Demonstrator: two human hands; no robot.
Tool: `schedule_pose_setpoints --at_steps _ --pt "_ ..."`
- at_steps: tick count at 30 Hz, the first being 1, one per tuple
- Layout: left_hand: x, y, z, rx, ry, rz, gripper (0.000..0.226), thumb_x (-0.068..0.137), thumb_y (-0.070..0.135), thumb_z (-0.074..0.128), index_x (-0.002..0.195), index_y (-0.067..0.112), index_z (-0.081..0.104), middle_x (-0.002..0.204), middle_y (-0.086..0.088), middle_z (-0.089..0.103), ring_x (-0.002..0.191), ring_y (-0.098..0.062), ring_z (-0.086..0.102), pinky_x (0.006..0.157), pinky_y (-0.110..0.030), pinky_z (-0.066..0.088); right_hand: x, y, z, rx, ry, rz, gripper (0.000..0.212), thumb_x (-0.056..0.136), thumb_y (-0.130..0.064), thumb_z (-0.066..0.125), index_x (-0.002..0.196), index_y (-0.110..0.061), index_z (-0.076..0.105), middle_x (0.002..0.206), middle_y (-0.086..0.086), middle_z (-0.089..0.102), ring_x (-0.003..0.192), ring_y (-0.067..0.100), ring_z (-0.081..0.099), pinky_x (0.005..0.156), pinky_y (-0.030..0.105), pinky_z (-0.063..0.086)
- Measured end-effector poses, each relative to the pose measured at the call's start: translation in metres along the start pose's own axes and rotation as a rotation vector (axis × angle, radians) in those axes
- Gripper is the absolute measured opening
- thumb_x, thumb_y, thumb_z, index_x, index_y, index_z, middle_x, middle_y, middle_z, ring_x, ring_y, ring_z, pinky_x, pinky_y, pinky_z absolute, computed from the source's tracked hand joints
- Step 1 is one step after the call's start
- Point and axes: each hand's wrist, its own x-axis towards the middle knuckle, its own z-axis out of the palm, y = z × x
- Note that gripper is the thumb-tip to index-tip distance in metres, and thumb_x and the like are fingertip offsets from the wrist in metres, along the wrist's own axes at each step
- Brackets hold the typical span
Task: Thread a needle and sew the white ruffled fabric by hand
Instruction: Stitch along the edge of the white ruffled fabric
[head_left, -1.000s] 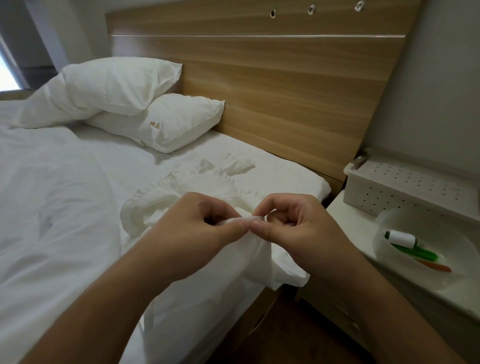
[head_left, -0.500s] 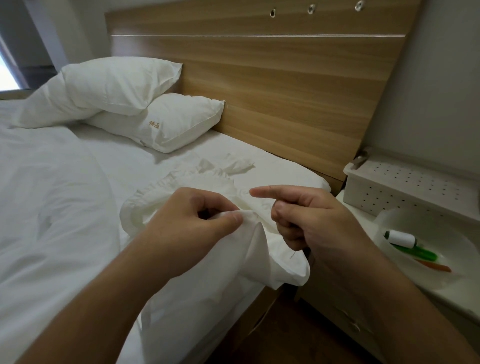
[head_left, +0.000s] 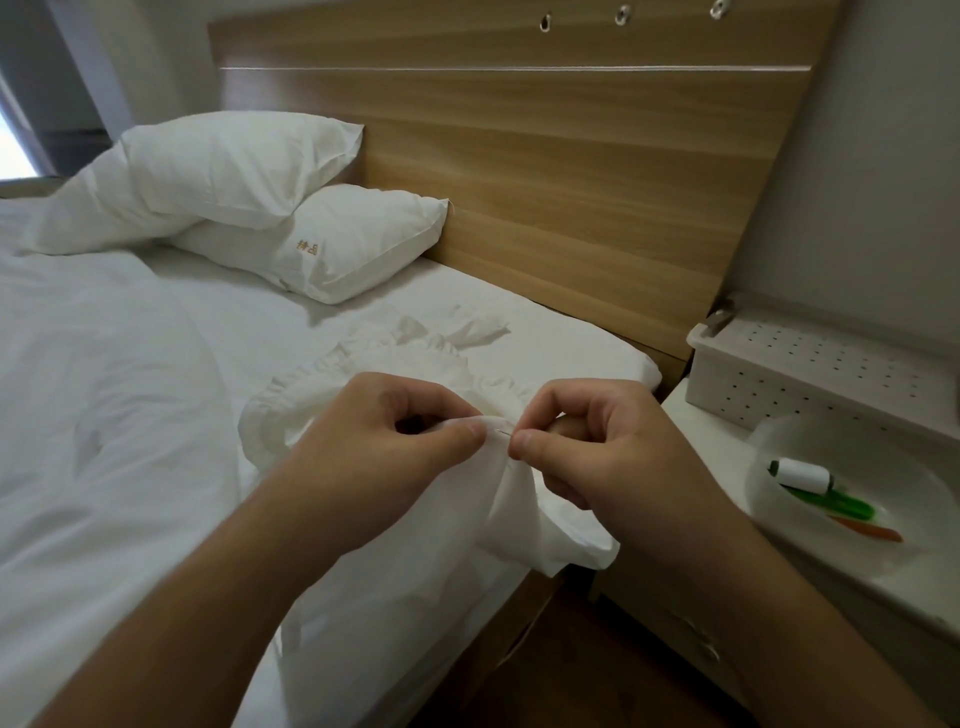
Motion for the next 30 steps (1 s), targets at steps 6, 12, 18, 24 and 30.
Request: schedule_pose_setpoints --at_steps 6,12,18,24,30 --pt "-0.0002 0.0008 0.0004 -0.013 -0.017 0.012 0.012 0.093 0.037 0.074 0.087 0.039 0.084 0.085 0.007 0.08 0.086 -0.011 0.076 0.089 -0.045 0.063 0.0007 -0.0002 0.0013 0.012 -0.001 0.009 0.012 0.092 -0.009 0.072 0.081 -0.009 0.072 0.048 -0.003 0.053 0.048 0.01 0.048 0.054 0.031 0.042" --pt "-0.0005 0.001 0.001 -0.011 -0.028 0.025 0.012 0.094 0.037 0.074 0.088 0.038 0.084 0.085 0.006 0.08 0.086 -0.012 0.076 0.088 -0.044 0.063 0.0016 0.0016 0.0009 0.026 -0.023 0.028 0.01 0.093 -0.007 0.071 0.082 -0.007 0.072 0.047 -0.005 0.052 0.047 0.009 0.047 0.05 0.023 0.041" --pt "0.0006 -0.0005 0.0008 0.007 -0.037 0.032 0.013 0.096 0.036 0.073 0.089 0.038 0.084 0.085 0.007 0.08 0.087 -0.013 0.076 0.089 -0.046 0.064 0.0018 0.003 0.0023 0.028 -0.023 0.038 0.011 0.094 -0.008 0.07 0.083 -0.008 0.071 0.047 -0.005 0.051 0.047 0.009 0.047 0.05 0.024 0.041" --pt "0.0014 -0.0025 0.0002 0.015 -0.038 0.044 0.014 0.095 0.037 0.072 0.088 0.038 0.084 0.085 0.006 0.08 0.086 -0.013 0.076 0.086 -0.044 0.064 0.0021 0.0025 0.004 0.049 -0.029 0.048 0.01 0.094 -0.007 0.067 0.085 -0.005 0.069 0.047 -0.002 0.05 0.044 0.009 0.044 0.048 0.024 0.039" --pt "0.0025 -0.0045 -0.0001 0.022 -0.037 0.058 0.014 0.095 0.037 0.072 0.089 0.035 0.084 0.083 0.009 0.079 0.083 -0.01 0.075 0.08 -0.035 0.062 0.0018 0.0045 0.0057 0.041 -0.027 0.046 0.01 0.096 -0.007 0.066 0.086 -0.008 0.068 0.048 0.0 0.051 0.045 0.01 0.045 0.049 0.026 0.041"
